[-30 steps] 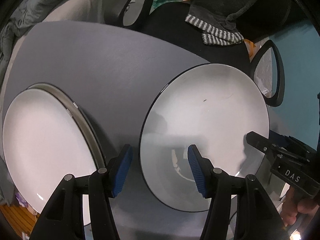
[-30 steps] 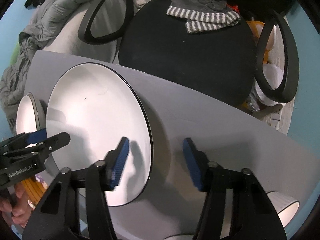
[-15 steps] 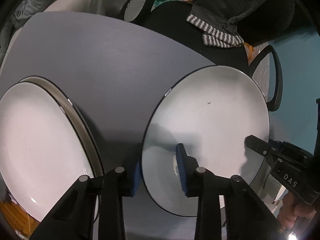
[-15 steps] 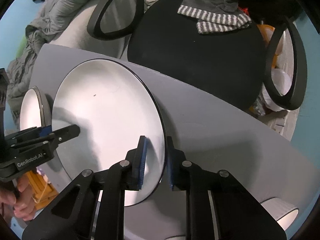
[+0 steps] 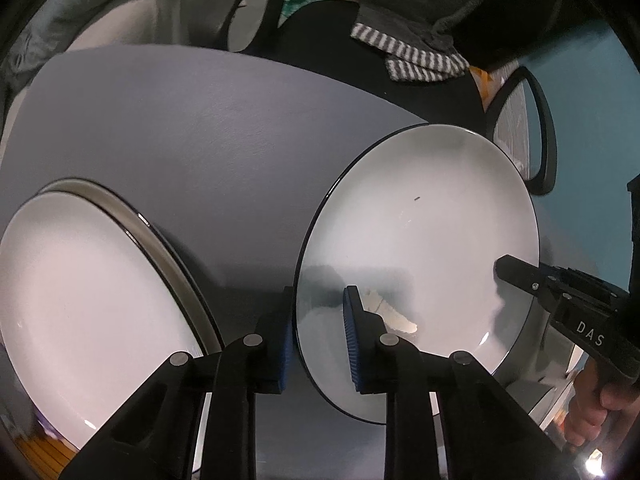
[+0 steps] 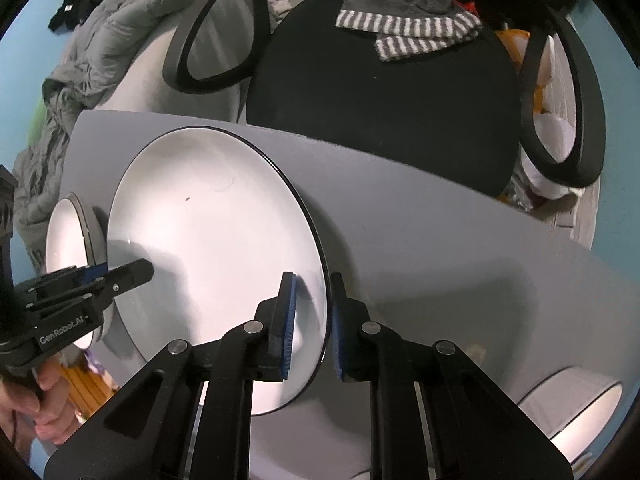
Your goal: Organize plates and bowls
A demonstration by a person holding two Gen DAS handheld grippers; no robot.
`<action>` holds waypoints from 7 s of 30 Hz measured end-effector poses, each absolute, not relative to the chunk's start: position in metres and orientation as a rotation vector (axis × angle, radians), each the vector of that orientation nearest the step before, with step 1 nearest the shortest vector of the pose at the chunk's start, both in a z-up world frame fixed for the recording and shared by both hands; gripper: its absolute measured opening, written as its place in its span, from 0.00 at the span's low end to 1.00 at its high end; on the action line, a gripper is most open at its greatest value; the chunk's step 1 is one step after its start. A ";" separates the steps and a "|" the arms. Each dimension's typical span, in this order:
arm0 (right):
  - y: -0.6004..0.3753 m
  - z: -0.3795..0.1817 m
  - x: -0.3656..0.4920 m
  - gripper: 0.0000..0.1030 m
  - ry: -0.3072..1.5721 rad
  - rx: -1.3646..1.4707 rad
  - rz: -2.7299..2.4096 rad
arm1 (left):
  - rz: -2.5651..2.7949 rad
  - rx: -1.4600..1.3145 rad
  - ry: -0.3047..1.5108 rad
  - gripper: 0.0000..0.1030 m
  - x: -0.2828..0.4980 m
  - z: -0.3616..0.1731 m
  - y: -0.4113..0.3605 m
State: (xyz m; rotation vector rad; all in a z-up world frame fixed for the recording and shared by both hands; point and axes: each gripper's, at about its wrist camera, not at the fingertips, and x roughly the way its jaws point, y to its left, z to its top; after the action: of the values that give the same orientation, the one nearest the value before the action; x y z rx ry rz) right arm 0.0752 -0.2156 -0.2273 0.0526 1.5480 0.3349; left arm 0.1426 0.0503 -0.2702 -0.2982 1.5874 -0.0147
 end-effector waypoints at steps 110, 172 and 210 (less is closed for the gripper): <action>0.024 -0.204 0.034 0.71 1.664 -0.101 0.282 | 0.106 -0.232 1.586 0.51 0.067 -0.228 0.238; -0.317 -0.110 -0.155 0.71 1.424 0.400 -0.280 | -0.547 0.286 1.443 0.62 0.064 -0.158 -0.065; -0.366 -0.195 -0.150 0.47 1.457 0.608 -0.312 | -0.738 0.458 1.570 0.61 0.064 -0.248 -0.206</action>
State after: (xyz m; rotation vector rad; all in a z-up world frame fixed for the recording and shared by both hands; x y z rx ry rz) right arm -0.1497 -0.3655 -0.1952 0.6083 1.4571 -0.3122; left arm 0.0641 -0.2060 -0.2479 0.4583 1.5703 -0.7381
